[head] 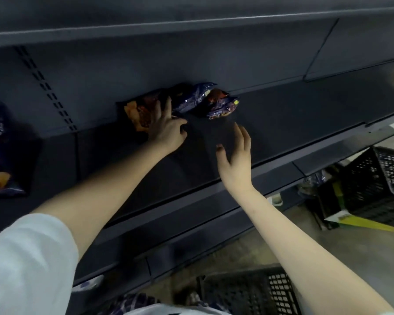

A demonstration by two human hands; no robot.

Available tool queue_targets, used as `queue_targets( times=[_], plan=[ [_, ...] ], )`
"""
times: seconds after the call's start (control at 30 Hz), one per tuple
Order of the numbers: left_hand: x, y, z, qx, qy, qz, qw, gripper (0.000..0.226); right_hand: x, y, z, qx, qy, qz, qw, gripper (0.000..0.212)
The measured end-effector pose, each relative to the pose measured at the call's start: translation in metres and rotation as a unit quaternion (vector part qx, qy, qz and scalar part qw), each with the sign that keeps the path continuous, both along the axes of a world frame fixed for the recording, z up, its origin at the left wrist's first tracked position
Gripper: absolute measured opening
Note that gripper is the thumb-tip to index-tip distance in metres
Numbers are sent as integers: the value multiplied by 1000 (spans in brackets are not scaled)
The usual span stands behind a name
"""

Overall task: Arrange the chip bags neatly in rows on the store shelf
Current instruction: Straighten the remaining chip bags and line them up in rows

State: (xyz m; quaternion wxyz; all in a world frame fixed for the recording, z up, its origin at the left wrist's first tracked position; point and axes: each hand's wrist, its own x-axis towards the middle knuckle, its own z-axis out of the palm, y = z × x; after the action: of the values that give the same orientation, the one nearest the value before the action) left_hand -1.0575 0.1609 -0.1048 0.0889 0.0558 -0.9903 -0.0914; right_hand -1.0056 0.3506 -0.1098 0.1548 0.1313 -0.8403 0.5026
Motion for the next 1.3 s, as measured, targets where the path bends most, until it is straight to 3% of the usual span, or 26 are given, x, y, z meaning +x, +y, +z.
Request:
queue_targets(
  times=[0.1, 0.23, 0.37, 0.53, 0.73, 0.87, 1.03, 1.3],
  plan=[
    [-4, -1, -4, -33, -19, 12, 999, 54, -1, 11, -9, 9, -8, 7, 1000, 57],
    [-5, -2, -3, -31, 24, 13, 999, 61, -3, 19, -10, 11, -2, 12, 1000, 55],
    [-8, 3, 3, -11, 80, -29, 996, 52, -8, 24, -6, 6, 1, 12, 1000, 54],
    [-16, 12, 8, -34, 50, -56, 997, 47, -11, 22, -4, -1, 5, 17, 1000, 54],
    [-4, 21, 25, 125, 119, -67, 983, 48, -16, 22, -12, 8, 15, 22, 1000, 53],
    [16, 13, 56, 234, 145, -49, 960, 36, -23, 9, -11, -5, 12, 36, 999, 53],
    [52, -22, 77, 479, 145, -30, 865, 26, -25, -20, -9, -28, 29, 89, 995, 57],
    [113, -67, 81, 530, 214, 25, 820, 29, -15, -84, -1, -91, 26, 137, 986, 47]
  ],
)
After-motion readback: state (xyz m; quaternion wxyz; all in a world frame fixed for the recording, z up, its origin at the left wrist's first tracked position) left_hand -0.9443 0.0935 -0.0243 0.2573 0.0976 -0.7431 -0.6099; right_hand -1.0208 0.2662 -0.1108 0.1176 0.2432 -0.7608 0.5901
